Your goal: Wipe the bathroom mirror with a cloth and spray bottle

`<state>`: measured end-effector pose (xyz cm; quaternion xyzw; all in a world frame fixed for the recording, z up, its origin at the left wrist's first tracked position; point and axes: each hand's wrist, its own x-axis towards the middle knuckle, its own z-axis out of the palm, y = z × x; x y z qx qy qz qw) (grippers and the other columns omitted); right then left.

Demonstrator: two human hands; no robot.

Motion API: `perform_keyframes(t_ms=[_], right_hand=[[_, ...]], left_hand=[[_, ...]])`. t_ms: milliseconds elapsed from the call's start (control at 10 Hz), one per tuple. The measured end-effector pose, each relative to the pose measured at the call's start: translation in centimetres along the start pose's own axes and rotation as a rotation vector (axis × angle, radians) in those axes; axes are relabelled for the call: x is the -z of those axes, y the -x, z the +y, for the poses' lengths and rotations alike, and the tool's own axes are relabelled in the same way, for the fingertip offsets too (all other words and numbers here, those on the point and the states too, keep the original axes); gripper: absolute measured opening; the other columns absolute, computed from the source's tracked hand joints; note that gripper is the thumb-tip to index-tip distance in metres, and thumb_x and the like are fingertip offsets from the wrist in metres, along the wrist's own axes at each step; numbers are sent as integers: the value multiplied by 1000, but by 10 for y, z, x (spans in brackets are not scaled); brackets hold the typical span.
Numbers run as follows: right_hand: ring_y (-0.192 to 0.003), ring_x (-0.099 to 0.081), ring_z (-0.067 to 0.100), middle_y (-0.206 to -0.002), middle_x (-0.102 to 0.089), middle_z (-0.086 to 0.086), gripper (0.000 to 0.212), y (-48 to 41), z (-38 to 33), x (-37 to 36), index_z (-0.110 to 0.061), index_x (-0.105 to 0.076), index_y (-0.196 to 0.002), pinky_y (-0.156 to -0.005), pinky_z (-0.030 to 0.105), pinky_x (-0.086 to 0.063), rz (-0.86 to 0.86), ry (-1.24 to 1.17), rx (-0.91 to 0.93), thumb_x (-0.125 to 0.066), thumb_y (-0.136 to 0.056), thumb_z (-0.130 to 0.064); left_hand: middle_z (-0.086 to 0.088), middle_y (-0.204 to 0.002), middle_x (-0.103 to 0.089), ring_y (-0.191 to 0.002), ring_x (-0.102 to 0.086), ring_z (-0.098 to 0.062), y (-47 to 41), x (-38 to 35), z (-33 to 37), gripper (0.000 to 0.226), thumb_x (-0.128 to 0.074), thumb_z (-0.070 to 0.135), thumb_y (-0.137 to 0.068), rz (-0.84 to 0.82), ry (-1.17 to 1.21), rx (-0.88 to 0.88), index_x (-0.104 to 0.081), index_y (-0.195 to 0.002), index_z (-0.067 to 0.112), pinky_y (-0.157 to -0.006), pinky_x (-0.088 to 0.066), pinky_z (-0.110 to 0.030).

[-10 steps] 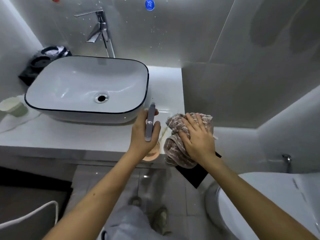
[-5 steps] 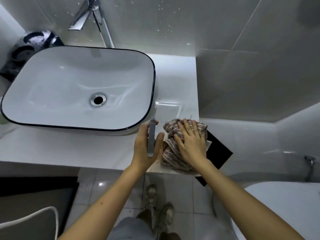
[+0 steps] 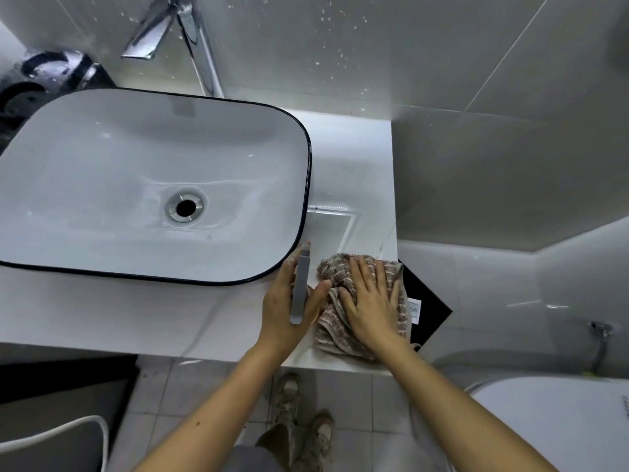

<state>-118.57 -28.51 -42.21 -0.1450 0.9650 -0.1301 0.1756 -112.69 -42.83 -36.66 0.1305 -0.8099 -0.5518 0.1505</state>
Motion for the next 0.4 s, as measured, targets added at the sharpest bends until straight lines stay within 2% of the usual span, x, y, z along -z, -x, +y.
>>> perform_keyframes(t_ms=[100,200,300,400], right_hand=[[-135,27,11,-146,18,-18,70,12,-3,-1,-33,14,-140,-108,42,18,24,-65,23,2,-77,-63],[-137,26,12,-150,15,-15,64,25,-6,3,-36,14,-138,-109,39,17,10,-84,41,-4,-83,-62],[-139,22,13,-154,11,-12,58,35,-9,9,-36,10,-142,-110,38,16,-11,-102,51,-16,-93,-53],[-139,20,13,-154,10,-12,55,44,-15,26,-37,3,-144,-112,38,14,-5,-140,56,-24,-97,-46]], left_hand=[[11,-56,-43,-53,-49,1,8,4,2,67,-69,24,-78,-33,18,40,-37,-136,22,-55,-36,-5],[11,-69,-49,-65,-53,4,15,7,5,66,-68,19,-78,-42,9,79,-38,-137,14,-61,-38,-4],[9,-92,-58,-82,-57,4,25,12,9,72,-69,23,-77,-21,7,90,-28,-134,40,-70,-39,0],[8,-124,-54,-102,-54,-1,35,20,22,76,-69,27,-77,-12,-21,88,-19,-131,48,-78,-34,5]])
